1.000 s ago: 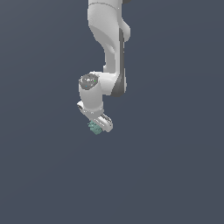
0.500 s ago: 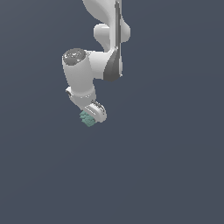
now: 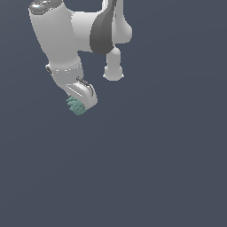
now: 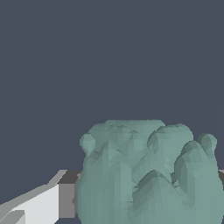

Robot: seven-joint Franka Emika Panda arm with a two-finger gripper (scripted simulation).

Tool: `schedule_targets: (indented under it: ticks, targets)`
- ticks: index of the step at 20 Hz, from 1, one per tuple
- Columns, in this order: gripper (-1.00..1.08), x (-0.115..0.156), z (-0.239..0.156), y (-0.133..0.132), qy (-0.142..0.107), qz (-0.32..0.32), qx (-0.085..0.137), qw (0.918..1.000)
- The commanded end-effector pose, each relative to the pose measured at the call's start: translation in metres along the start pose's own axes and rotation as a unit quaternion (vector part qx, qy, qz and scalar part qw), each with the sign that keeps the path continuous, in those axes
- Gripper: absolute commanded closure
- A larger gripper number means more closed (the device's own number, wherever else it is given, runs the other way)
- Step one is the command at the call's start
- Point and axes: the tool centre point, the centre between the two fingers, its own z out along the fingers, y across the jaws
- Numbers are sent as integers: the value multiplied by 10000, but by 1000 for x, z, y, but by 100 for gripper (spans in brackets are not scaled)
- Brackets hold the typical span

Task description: Pick up the object and move it to a goal position.

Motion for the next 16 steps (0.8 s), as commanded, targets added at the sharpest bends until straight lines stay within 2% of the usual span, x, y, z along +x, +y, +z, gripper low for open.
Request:
schedule_targets:
  ticks: [1,9,16]
  targets:
    - [108,6,-27,5,-3,0,-3,10000]
    - [108,25,-106,19,-4,-3,-6,10000]
    - [108,39,-160,28,-4,-6,-5,10000]
